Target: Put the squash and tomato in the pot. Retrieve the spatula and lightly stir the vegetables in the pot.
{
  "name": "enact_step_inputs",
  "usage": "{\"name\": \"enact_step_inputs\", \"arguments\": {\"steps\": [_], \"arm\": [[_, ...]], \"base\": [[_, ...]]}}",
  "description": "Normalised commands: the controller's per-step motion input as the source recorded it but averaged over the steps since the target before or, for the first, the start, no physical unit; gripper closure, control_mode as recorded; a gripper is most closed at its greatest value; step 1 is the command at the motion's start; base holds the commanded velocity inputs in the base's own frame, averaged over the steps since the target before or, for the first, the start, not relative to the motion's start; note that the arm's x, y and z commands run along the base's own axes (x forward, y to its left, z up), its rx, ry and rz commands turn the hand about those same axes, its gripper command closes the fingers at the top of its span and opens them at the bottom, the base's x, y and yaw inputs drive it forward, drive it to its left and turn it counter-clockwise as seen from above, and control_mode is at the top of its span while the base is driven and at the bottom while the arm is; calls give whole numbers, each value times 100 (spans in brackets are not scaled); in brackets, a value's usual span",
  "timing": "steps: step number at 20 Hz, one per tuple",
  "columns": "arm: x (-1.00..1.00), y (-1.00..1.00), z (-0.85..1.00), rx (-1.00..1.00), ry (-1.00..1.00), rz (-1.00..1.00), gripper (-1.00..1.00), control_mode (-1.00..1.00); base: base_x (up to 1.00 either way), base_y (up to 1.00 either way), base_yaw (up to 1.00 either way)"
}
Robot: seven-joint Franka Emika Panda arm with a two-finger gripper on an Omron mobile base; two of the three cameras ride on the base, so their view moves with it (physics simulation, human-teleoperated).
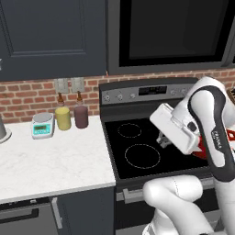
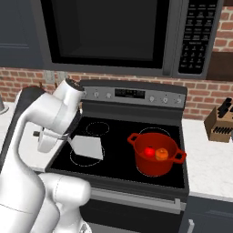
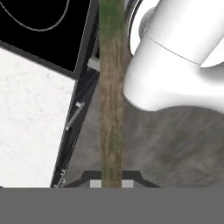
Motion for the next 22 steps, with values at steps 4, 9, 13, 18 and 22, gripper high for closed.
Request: {"name": "enact_step_inputs", "arguments": {"steps": [4, 9, 13, 18, 22], "arm": [[0, -97, 64, 21, 0, -37, 100, -100], [0, -100, 63, 23, -1, -35, 100, -100], [7, -100, 53, 23, -6, -21, 100, -100], [23, -93, 51, 22, -14, -1, 100, -100], [72, -66, 27, 23, -10, 0, 100, -100]], "base": [[0, 0, 0], [0, 0, 0], [0, 0, 0], [0, 0, 0], [0, 0, 0]]}}
